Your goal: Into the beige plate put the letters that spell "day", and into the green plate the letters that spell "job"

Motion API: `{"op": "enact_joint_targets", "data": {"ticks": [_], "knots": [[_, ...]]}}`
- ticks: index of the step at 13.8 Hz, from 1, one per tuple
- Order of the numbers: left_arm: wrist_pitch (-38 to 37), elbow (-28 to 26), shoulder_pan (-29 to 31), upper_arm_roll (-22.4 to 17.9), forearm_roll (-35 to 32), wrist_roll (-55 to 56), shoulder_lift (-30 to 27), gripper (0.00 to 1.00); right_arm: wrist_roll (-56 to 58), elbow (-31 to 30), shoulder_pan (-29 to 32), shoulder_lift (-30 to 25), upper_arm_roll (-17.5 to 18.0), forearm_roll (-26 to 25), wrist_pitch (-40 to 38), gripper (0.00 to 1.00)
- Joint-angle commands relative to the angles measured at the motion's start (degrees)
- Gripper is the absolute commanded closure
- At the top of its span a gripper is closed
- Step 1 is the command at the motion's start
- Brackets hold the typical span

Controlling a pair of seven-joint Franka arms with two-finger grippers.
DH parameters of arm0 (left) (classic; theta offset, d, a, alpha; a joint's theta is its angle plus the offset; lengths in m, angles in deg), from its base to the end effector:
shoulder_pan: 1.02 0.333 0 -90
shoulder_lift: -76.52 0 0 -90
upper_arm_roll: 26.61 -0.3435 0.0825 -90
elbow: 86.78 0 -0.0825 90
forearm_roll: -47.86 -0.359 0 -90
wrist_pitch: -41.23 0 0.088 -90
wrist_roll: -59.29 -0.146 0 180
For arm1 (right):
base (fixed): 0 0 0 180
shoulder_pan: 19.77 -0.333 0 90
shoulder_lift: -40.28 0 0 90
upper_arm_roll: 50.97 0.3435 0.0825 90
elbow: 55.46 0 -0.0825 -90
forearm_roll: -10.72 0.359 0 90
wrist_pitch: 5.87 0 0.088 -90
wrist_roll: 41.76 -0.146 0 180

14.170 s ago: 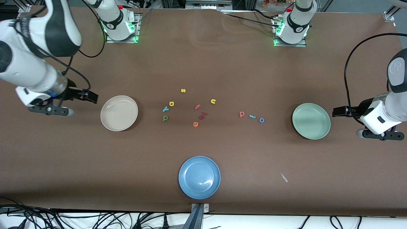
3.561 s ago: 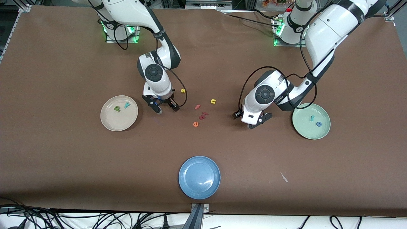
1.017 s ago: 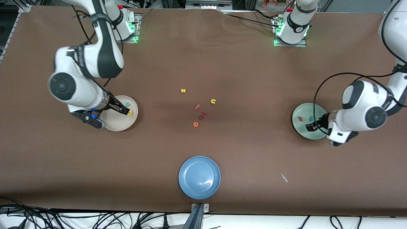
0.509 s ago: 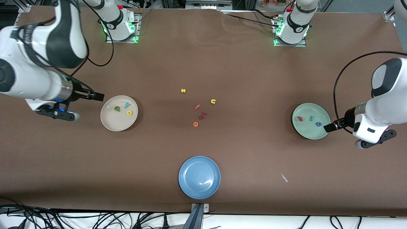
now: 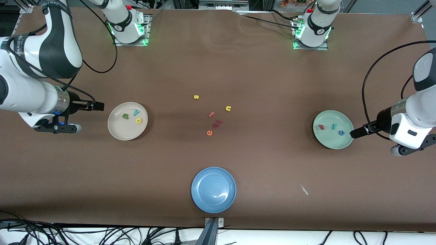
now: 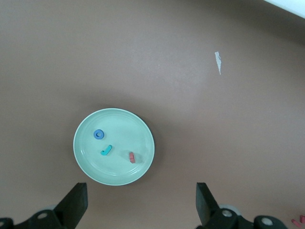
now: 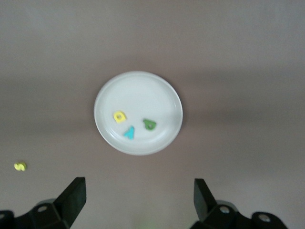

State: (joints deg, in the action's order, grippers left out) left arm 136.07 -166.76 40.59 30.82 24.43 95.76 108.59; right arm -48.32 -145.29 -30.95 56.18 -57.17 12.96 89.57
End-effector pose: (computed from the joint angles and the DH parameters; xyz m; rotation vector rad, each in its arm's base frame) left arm 0.6488 0.0047 0.4754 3.0532 0.5819 -0.1100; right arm 0.5984 0.0639 0.4643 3.1195 -0.0519 -0.2782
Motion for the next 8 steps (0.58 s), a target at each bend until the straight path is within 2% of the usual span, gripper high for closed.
{"op": "enact_joint_targets", "data": {"ticks": [1, 2, 5, 8], "knots": [[-1.32, 0.79, -0.39, 0.31, 1.02, 0.18, -1.04, 0.0, 0.67, -10.62, 11.84, -12.0, 9.6, -1.01, 9.39, 0.0], [-1.23, 0.87, -0.82, 0.14, 1.19, 0.18, -1.04, 0.0, 1.63, -10.46, 14.84, -14.12, 11.81, -1.01, 9.41, 0.0], [-1.23, 0.87, -2.83, -0.47, 1.19, 0.18, -1.04, 0.0, 1.73, -9.59, 16.45, -20.37, 11.92, -1.27, 3.81, 0.0], [-1.32, 1.05, -8.02, -5.99, 2.33, 0.35, -2.44, 0.0, 1.64, -9.05, 16.28, -20.91, 11.3, -1.45, -1.65, 0.0]]}}
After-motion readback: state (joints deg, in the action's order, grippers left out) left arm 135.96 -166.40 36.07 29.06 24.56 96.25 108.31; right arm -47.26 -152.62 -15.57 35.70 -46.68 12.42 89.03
